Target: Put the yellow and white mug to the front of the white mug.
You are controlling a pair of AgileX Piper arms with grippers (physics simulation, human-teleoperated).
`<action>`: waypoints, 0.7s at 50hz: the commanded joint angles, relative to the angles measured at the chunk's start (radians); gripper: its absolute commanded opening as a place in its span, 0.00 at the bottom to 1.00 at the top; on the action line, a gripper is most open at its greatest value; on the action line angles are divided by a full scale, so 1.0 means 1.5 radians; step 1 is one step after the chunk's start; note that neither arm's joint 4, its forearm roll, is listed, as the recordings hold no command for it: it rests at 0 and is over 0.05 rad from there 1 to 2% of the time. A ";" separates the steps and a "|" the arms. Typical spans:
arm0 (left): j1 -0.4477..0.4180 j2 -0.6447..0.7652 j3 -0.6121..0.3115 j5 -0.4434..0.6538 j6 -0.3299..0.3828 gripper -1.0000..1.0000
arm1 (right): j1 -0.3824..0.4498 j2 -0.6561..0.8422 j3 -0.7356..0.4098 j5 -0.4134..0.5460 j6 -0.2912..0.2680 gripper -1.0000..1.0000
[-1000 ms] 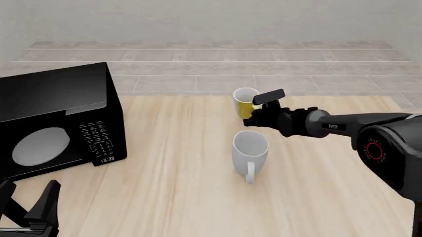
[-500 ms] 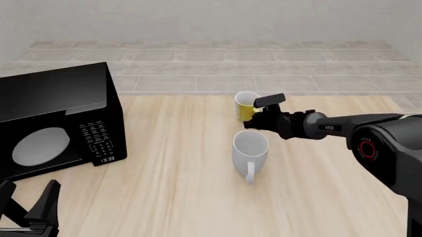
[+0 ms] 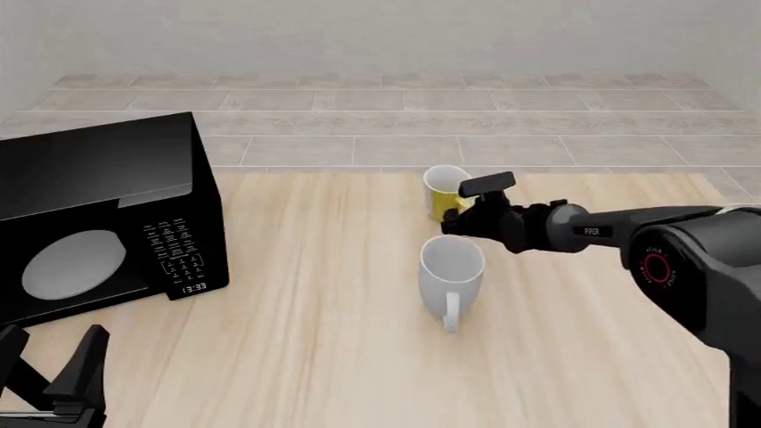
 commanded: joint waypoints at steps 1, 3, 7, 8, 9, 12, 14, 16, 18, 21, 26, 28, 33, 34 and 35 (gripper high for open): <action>0.000 0.000 0.000 0.000 0.000 1.00 | -0.004 -0.015 0.004 0.005 -0.002 1.00; 0.000 0.000 0.000 0.000 0.000 1.00 | -0.005 -0.027 0.008 0.003 -0.004 1.00; 0.000 0.000 0.000 0.000 0.000 1.00 | -0.007 -0.049 0.018 0.001 -0.006 1.00; 0.000 0.000 0.000 0.000 0.000 1.00 | -0.008 -0.054 0.021 -0.001 -0.007 1.00; 0.000 0.000 0.000 0.000 0.000 1.00 | -0.010 -0.060 0.022 -0.001 -0.007 1.00; 0.000 0.000 0.000 0.000 0.000 1.00 | -0.011 -0.075 0.027 0.002 -0.010 1.00; 0.000 0.000 0.000 0.000 0.000 1.00 | -0.011 -0.087 0.032 0.002 -0.011 1.00; 0.000 0.000 0.000 0.000 0.000 1.00 | -0.007 -0.103 0.045 0.000 -0.013 1.00; 0.000 0.000 0.000 0.000 0.000 1.00 | -0.006 -0.111 0.052 -0.002 -0.014 1.00; 0.000 0.000 0.000 0.000 0.000 1.00 | 0.004 -0.144 0.079 -0.011 -0.012 1.00; 0.000 0.000 0.000 0.000 0.000 1.00 | 0.008 -0.184 0.105 -0.014 -0.016 1.00; 0.000 0.000 0.000 0.000 0.000 1.00 | 0.011 -0.210 0.126 -0.019 -0.019 1.00; 0.000 0.000 0.000 0.000 0.000 1.00 | 0.017 -0.263 0.169 -0.030 -0.026 1.00; 0.000 0.000 0.000 0.000 0.000 1.00 | 0.018 -0.274 0.177 -0.033 -0.027 1.00; 0.000 0.000 0.000 0.000 0.000 1.00 | 0.018 -0.274 0.178 -0.033 -0.027 1.00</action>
